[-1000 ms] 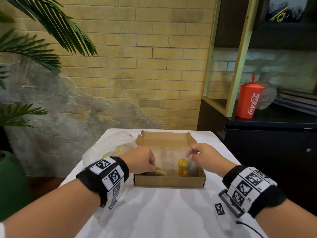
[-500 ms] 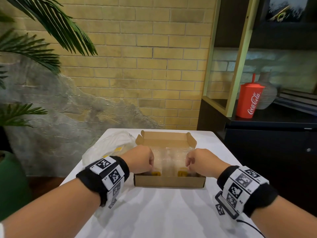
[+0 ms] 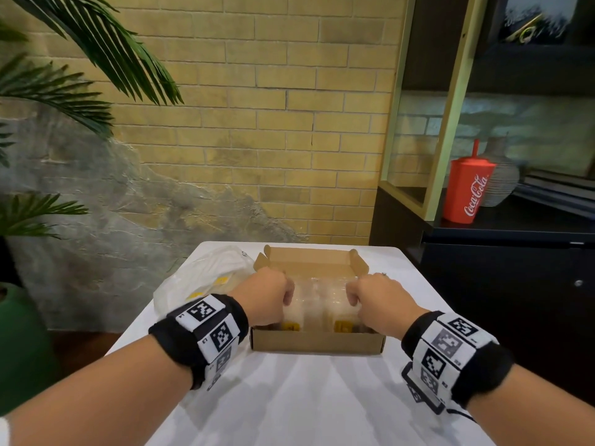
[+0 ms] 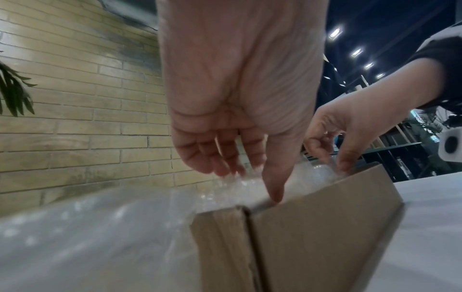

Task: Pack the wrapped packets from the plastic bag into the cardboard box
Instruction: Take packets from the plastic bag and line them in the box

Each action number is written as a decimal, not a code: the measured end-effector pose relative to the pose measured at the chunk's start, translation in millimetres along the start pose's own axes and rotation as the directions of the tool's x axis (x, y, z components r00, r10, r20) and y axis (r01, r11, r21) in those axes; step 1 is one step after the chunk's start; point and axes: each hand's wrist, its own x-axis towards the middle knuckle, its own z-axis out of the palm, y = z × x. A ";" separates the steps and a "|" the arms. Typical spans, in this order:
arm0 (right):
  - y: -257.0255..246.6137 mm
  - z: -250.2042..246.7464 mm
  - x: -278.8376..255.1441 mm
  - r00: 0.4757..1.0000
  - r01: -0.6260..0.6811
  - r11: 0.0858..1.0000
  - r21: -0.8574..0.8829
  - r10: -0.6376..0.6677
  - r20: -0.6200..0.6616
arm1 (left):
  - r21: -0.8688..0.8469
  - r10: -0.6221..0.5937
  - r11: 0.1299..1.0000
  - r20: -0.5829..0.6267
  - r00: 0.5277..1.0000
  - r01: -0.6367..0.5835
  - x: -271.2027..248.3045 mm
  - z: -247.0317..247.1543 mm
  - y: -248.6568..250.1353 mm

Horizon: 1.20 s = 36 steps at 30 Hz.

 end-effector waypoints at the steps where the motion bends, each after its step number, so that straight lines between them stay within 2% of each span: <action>1: 0.1 -0.9 0.0 1.000 0.014 1.000 0.014 -0.014 -0.028 | 0.003 0.010 1.000 -0.038 0.999 -0.010 -0.1 -1.0 0.2; 3: -0.1 -2.2 0.7 0.999 0.029 0.997 0.077 -0.025 -0.047 | -0.042 0.044 0.998 -0.080 0.996 -0.048 -0.5 -2.6 1.8; 4: -0.6 -2.8 0.8 1.000 0.029 0.992 0.126 -0.027 -0.015 | -0.083 0.061 0.994 -0.063 0.996 -0.066 -1.2 -2.8 3.1; 7: -5.5 -4.8 -1.1 0.971 0.069 0.981 0.179 -0.107 0.213 | -0.128 0.107 0.988 0.153 0.982 -0.088 -5.8 -1.7 9.4; 11: -13.2 -1.3 -5.8 0.885 0.140 0.990 -0.016 -0.117 0.451 | 0.113 0.060 0.986 0.449 0.892 -0.123 -12.1 -1.5 19.5; 14: -16.6 0.7 -7.7 0.856 0.173 0.963 -0.205 -0.044 0.516 | 0.239 -0.032 0.965 0.525 0.850 -0.111 -11.0 -2.4 23.1; 17: -16.0 0.3 -6.1 0.846 0.200 0.944 -0.262 -0.032 0.532 | 0.278 -0.096 0.958 0.531 0.842 -0.066 -9.5 -3.3 23.7; 21: -13.7 2.4 -3.7 0.850 0.182 0.945 -0.273 -0.012 0.527 | 0.227 -0.137 0.974 0.510 0.849 0.021 -4.7 -3.2 18.1; 24: -7.7 0.2 -0.6 0.889 0.084 0.990 -0.109 -0.025 0.456 | 0.182 -0.115 0.983 0.457 0.882 0.034 -2.0 -7.8 8.8; 26: -3.4 -6.8 0.7 0.923 0.037 0.999 0.025 -0.044 0.383 | 0.079 -0.134 0.990 0.377 0.916 0.113 -0.7 -18.4 2.1; 30: -1.7 -24.2 5.1 0.966 0.028 0.977 0.213 -0.081 0.244 | -0.152 -0.221 0.954 0.225 0.949 0.258 7.1 -50.8 -15.2; 33: -3.2 -32.5 12.1 0.986 0.022 0.947 0.320 -0.074 0.151 | -0.322 -0.354 0.875 0.085 0.932 0.362 12.7 -70.0 -32.9; 36: -7.7 -37.6 19.5 0.994 0.040 0.914 0.404 -0.076 0.072 | -0.285 -0.451 0.842 0.093 0.888 0.458 14.0 -75.8 -46.4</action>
